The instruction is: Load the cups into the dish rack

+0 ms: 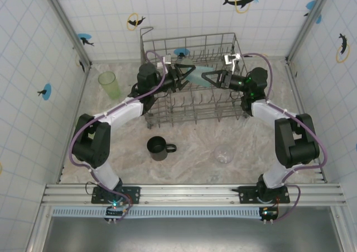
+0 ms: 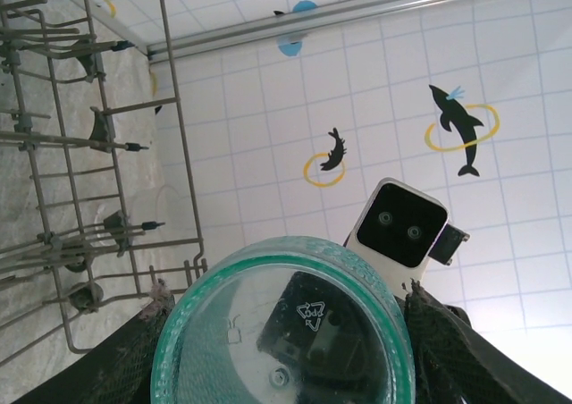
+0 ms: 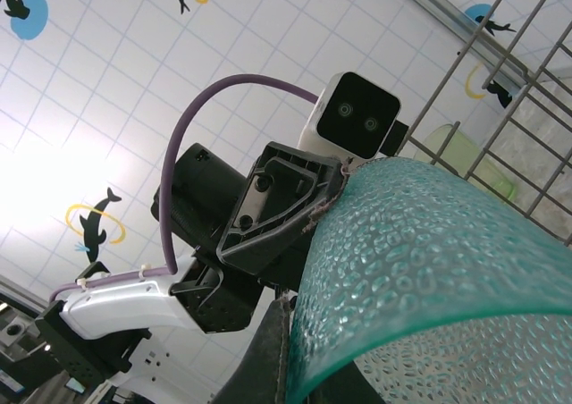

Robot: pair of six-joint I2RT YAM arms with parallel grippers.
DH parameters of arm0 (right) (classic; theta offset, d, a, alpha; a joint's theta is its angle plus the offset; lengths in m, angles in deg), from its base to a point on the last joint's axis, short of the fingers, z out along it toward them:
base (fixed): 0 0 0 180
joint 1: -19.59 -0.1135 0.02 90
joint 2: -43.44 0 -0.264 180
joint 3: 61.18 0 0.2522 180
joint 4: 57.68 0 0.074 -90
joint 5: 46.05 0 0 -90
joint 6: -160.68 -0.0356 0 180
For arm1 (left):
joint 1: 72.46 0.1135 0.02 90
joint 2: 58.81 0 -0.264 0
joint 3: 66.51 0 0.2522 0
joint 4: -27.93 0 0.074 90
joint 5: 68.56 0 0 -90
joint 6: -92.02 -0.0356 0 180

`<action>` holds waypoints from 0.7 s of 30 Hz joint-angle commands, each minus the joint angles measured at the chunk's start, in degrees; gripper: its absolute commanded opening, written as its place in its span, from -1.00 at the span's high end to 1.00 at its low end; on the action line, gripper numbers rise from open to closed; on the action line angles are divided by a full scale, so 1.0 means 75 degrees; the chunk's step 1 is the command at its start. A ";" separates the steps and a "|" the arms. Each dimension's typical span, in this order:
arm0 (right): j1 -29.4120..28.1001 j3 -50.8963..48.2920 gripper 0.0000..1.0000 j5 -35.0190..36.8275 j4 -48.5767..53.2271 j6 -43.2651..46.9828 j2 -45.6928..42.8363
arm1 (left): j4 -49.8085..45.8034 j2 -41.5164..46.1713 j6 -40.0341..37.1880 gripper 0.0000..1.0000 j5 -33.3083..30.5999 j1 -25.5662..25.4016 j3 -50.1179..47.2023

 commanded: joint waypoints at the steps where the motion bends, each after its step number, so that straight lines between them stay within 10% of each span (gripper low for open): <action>1: -0.0084 0.0251 0.79 0.0004 -0.0229 -0.0010 0.0086 | 0.0500 -0.0057 -0.0069 0.86 0.0262 -0.0046 0.0010; 21: 0.0602 -0.0344 -0.47 0.1277 0.3708 0.2309 -0.1450 | -0.2178 0.0276 -0.2265 1.00 -0.0884 -0.0041 0.1306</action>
